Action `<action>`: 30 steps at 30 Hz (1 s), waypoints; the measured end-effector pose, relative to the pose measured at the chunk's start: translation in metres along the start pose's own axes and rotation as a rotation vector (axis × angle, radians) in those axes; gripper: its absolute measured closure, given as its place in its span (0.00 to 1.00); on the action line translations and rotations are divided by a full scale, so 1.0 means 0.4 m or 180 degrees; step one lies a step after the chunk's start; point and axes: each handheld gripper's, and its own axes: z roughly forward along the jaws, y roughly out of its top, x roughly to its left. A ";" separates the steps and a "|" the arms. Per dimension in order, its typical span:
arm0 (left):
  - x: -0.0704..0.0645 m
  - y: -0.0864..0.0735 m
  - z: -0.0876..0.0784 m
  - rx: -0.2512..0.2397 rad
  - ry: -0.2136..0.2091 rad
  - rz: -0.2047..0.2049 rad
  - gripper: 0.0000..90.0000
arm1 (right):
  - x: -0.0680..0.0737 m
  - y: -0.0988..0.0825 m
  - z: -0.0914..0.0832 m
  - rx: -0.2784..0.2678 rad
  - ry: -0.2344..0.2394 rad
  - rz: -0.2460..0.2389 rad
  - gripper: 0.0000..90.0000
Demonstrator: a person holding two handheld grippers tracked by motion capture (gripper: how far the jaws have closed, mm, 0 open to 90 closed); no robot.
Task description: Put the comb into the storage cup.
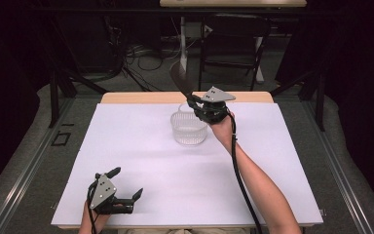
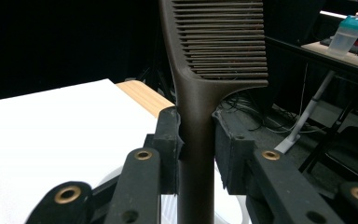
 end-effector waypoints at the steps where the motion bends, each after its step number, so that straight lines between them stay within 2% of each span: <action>1: 0.000 0.000 0.000 -0.0001 0.0000 -0.0003 0.00 | 0.001 -0.001 0.002 -0.0004 -0.0001 0.0004 0.80; 30: 0.001 0.000 -0.003 0.0000 0.0005 0.0014 0.00 | 0.023 -0.027 0.045 0.0109 0.0085 -0.0070 0.80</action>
